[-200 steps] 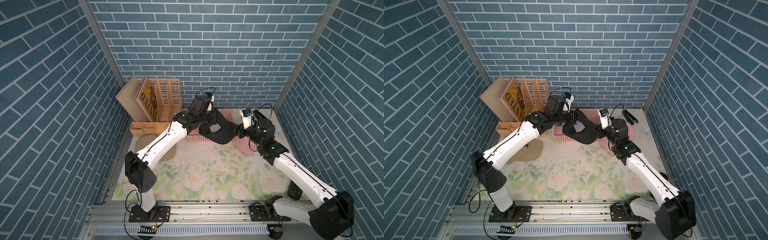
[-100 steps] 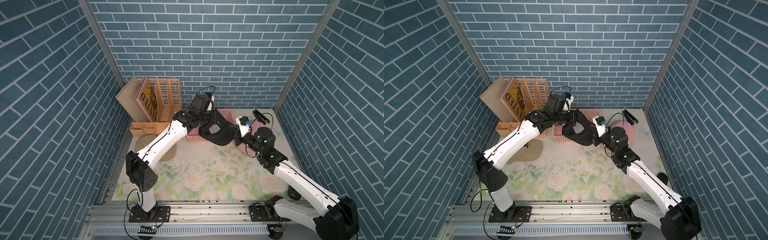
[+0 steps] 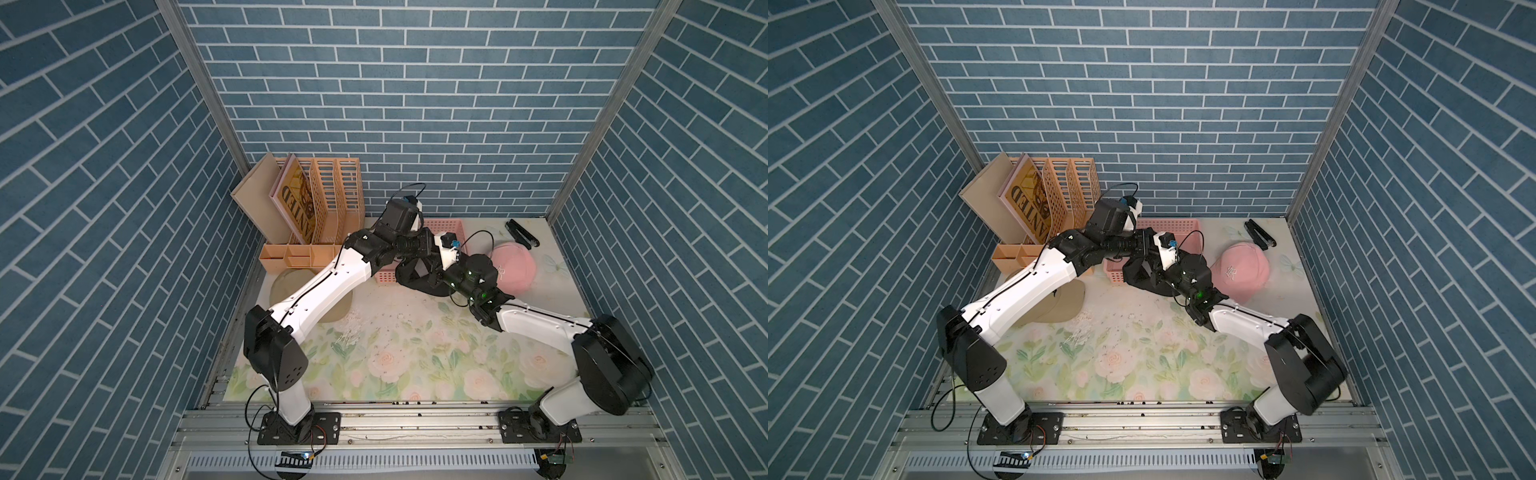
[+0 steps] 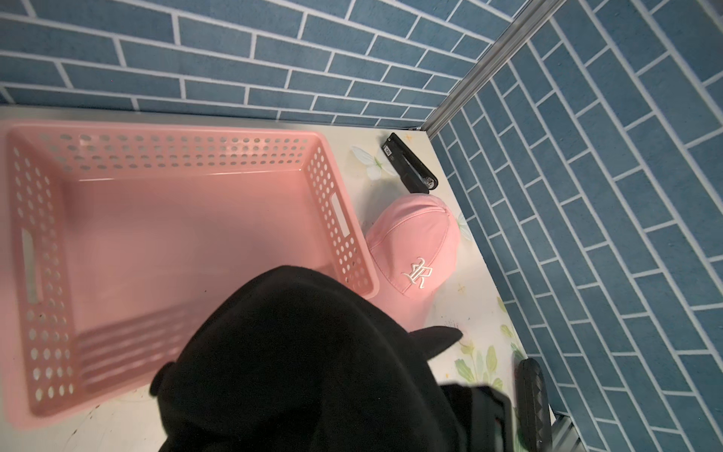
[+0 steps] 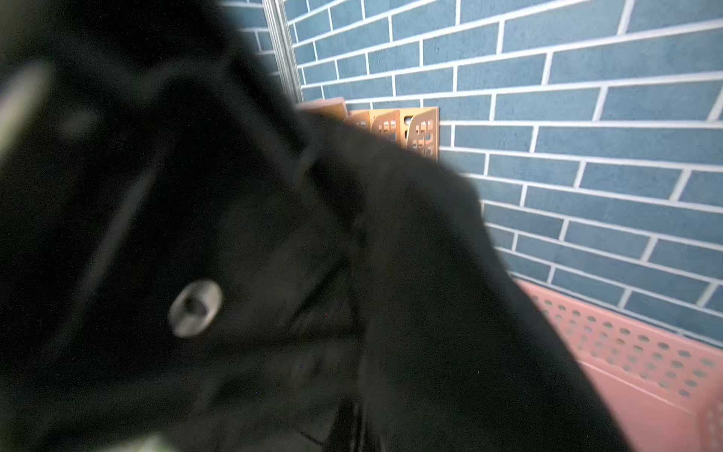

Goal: Turn the baseball cap inside out
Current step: Turn over the baseball cap.

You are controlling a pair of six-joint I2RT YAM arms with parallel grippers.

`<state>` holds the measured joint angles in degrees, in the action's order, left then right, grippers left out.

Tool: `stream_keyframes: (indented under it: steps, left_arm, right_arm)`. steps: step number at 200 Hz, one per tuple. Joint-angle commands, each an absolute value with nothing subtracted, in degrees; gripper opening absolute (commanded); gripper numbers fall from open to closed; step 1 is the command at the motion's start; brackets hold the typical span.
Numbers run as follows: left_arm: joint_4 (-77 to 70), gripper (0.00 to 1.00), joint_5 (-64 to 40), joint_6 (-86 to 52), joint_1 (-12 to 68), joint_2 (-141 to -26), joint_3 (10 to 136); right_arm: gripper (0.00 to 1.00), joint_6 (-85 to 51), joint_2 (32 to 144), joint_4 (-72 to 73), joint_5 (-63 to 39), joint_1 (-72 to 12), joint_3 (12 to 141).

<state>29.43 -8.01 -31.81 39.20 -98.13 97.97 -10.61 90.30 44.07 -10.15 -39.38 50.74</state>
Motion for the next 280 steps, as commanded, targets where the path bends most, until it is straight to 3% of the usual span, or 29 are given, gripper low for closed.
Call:
stream_keyframes:
  steps: [1, 27, 43, 69, 109, 149, 193, 280]
  left_arm:
    - [25.3, 0.00, -8.1, -34.4, 39.4, -94.6, 95.7]
    - [22.8, 0.00, -7.5, -36.4, 39.4, -92.8, 92.0]
    - [22.6, 0.00, -6.5, -36.7, 39.2, -92.4, 92.1]
    - [23.1, 0.00, -6.8, -36.6, 39.1, -92.4, 93.5]
    - [25.3, 0.00, -1.9, -36.4, 36.7, -91.9, 93.5]
    - [20.9, 0.00, 0.7, -43.4, 35.9, -90.5, 91.7]
    - [15.4, 0.00, 0.9, -55.9, 35.9, -89.5, 89.2]
    - [11.1, 0.00, 5.8, -70.8, 37.0, -85.3, 83.4]
  right_arm:
    - [0.12, -17.6, 96.1, 54.2, -12.0, -39.6, 57.0]
    - [0.16, -20.5, 101.7, 53.6, -14.3, -39.5, 62.8]
    - [0.24, -19.9, 101.7, 50.5, -14.6, -39.4, 63.7]
    - [0.44, -20.7, 98.5, 48.1, -13.2, -37.1, 60.2]
    - [0.57, -18.8, 88.7, 38.6, -16.2, -34.5, 54.6]
    - [0.61, -15.8, 76.2, 31.8, -13.2, -35.7, 45.7]
    - [0.66, -11.6, 69.1, 30.0, -6.6, -43.6, 42.2]
    - [0.70, -5.0, 78.2, 39.1, 25.9, -59.0, 46.2]
